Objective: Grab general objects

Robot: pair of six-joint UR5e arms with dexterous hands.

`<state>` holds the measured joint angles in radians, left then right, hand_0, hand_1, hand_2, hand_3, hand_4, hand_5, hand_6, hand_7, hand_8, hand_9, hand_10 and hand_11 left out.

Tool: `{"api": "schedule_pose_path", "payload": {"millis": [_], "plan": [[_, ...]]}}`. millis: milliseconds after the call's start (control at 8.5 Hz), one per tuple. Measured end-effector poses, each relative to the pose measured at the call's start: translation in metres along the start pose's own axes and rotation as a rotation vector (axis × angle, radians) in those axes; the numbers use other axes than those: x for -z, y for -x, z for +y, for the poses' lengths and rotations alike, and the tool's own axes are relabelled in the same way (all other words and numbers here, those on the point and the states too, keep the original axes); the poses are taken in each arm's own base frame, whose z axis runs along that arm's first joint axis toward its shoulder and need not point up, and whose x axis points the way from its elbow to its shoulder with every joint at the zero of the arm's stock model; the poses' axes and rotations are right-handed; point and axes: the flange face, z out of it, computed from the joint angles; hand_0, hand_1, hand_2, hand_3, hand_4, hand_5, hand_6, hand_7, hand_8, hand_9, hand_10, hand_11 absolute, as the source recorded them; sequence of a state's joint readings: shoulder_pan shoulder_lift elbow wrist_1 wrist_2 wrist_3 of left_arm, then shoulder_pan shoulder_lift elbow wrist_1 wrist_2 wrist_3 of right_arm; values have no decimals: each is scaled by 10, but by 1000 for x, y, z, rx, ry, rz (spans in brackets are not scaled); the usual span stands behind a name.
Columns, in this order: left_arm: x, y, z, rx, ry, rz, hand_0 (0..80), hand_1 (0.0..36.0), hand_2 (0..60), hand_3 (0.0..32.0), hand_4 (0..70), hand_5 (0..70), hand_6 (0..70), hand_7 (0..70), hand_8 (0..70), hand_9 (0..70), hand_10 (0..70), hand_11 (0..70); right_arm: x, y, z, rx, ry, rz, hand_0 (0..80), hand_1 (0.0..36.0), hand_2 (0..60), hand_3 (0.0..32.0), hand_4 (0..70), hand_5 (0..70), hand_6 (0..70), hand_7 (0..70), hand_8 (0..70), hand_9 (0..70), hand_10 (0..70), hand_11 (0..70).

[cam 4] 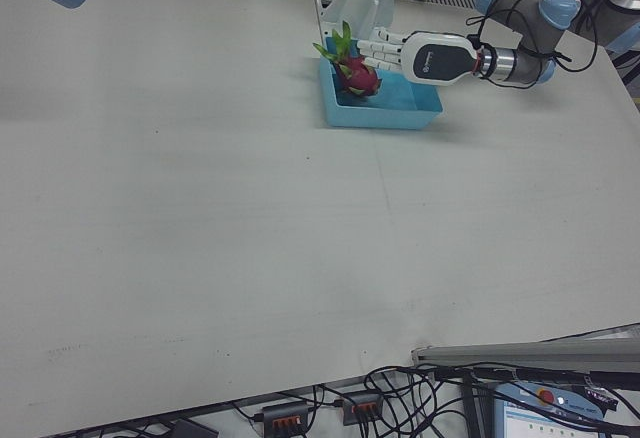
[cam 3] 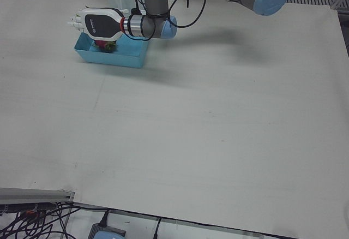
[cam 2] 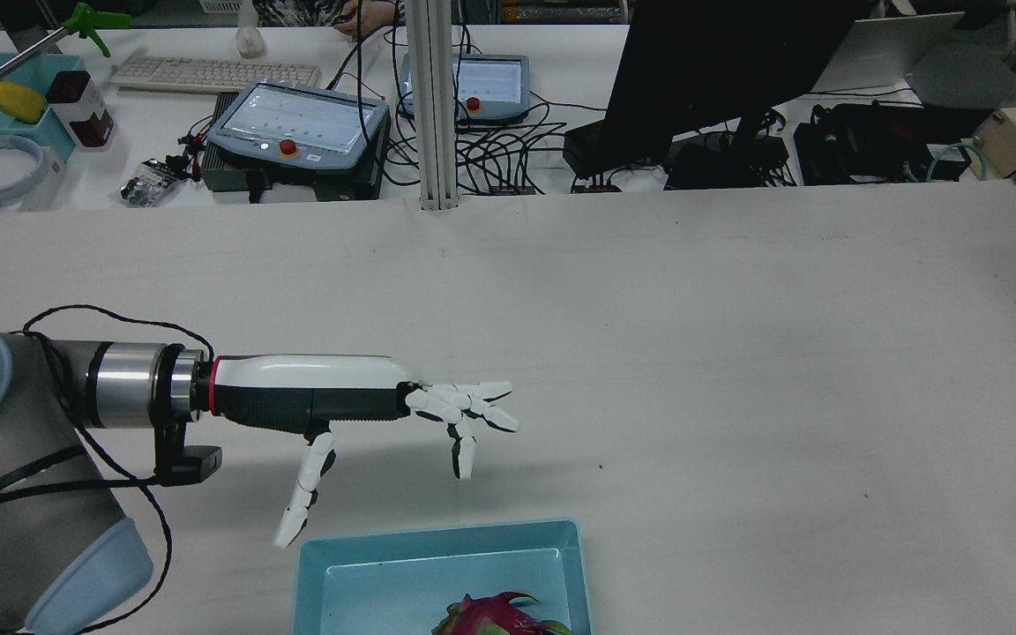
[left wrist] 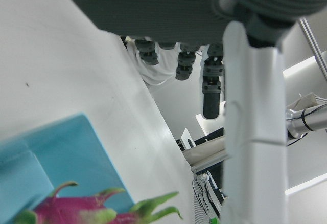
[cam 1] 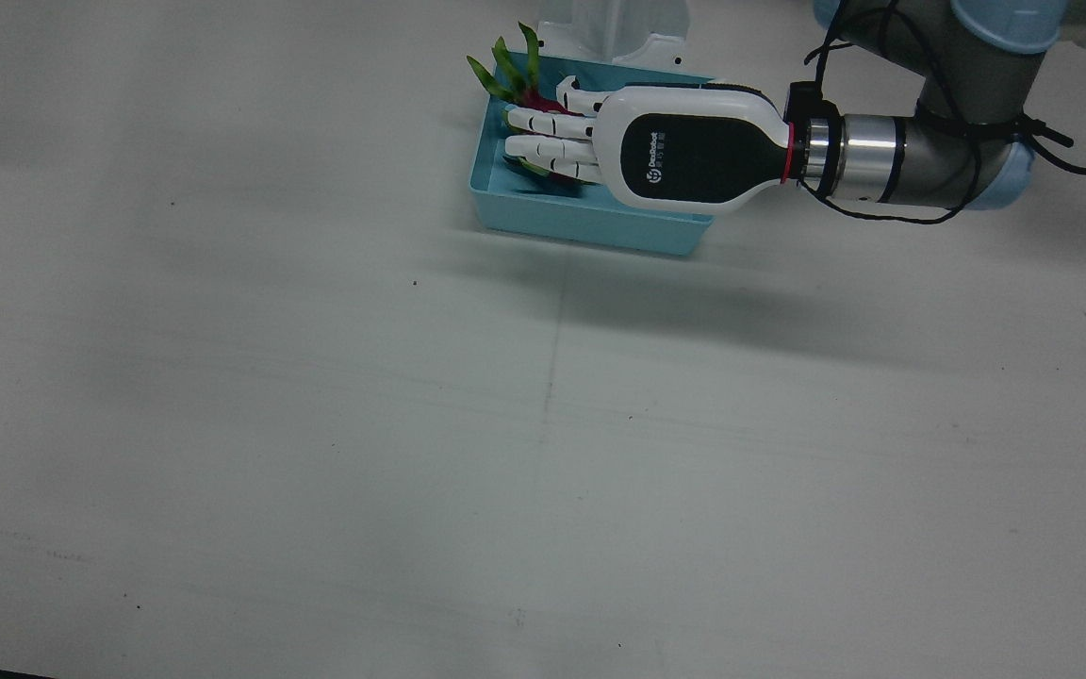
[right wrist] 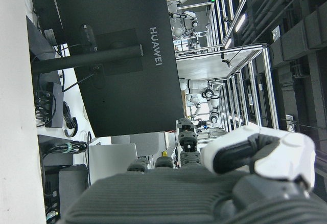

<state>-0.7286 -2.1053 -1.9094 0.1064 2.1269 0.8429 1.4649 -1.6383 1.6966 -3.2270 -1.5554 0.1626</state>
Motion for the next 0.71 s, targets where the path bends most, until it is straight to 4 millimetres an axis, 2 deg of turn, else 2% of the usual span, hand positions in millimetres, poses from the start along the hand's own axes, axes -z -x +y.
{"api": "schedule_pose_path", "payload": {"millis": [118, 235, 353, 471, 588, 706], "plan": [[38, -31, -36, -44, -87, 12, 611, 360, 600, 0, 193, 502, 230, 325, 167, 183, 85, 156, 0, 0, 0, 0, 0, 0, 0, 0, 0, 0, 0, 0, 0, 0, 0, 0, 0, 0], [94, -66, -79, -98, -204, 24, 610, 360, 600, 0, 201, 481, 235, 327, 172, 189, 85, 155, 0, 0, 0, 0, 0, 0, 0, 0, 0, 0, 0, 0, 0, 0, 0, 0, 0, 0], [162, -102, -118, -154, -329, 39, 603, 360, 600, 0, 207, 448, 234, 320, 171, 184, 82, 151, 0, 0, 0, 0, 1, 0, 0, 0, 0, 0, 0, 0, 0, 0, 0, 0, 0, 0], [231, -134, -148, -199, -445, 56, 597, 360, 600, 0, 208, 451, 240, 326, 172, 183, 81, 148, 0, 0, 0, 0, 1, 0, 0, 0, 0, 0, 0, 0, 0, 0, 0, 0, 0, 0], [289, -151, -177, -219, -534, 82, 587, 360, 600, 0, 210, 465, 250, 340, 174, 186, 80, 146, 0, 0, 0, 0, 1, 0, 0, 0, 0, 0, 0, 0, 0, 0, 0, 0, 0, 0], [341, -170, -212, -235, -630, 128, 582, 360, 600, 0, 221, 509, 277, 371, 180, 193, 77, 141, 0, 0, 0, 0, 1, 0, 0, 0, 0, 0, 0, 0, 0, 0, 0, 0, 0, 0]]}}
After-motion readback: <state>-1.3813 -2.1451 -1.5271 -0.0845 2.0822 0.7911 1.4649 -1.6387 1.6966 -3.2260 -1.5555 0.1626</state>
